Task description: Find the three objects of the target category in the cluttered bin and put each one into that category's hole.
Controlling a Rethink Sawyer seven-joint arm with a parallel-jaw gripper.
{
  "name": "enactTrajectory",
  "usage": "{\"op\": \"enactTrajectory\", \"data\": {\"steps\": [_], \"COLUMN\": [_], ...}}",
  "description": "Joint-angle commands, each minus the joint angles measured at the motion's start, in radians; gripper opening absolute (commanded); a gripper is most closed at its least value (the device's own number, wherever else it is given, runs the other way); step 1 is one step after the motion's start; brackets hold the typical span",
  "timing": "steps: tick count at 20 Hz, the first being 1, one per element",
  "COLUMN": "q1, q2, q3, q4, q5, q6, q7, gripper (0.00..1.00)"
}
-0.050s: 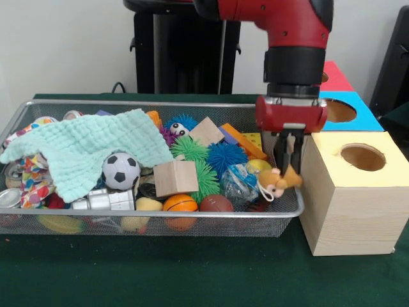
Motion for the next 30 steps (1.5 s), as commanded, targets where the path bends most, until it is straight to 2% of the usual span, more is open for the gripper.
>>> {"op": "enactTrajectory", "data": {"steps": [1, 4, 10, 14, 16, 18, 22, 30], "q1": [0.05, 0.103, 0.169, 0.187, 0.188, 0.161, 0.163, 0.209], "q2": [-0.043, -0.053, -0.095, -0.137, -0.169, -0.201, -0.257, -0.358], "q3": [-0.065, -0.139, -0.234, -0.253, -0.241, -0.173, -0.141, -0.174], "q4": [0.027, 0.014, 0.025, 0.063, 0.096, 0.149, 0.209, 0.299], "q5": [0.053, 0.062, 0.068, 0.071, 0.082, 0.092, 0.114, 0.131], "q6": [0.162, 0.207, 0.303, 0.355, 0.392, 0.379, 0.403, 0.458], "q7": [0.184, 0.193, 0.206, 0.215, 0.226, 0.222, 0.226, 0.229], "gripper": [0.0, 0.0, 0.0, 0.0, 0.0, 0.0, 0.0, 0.0]}}
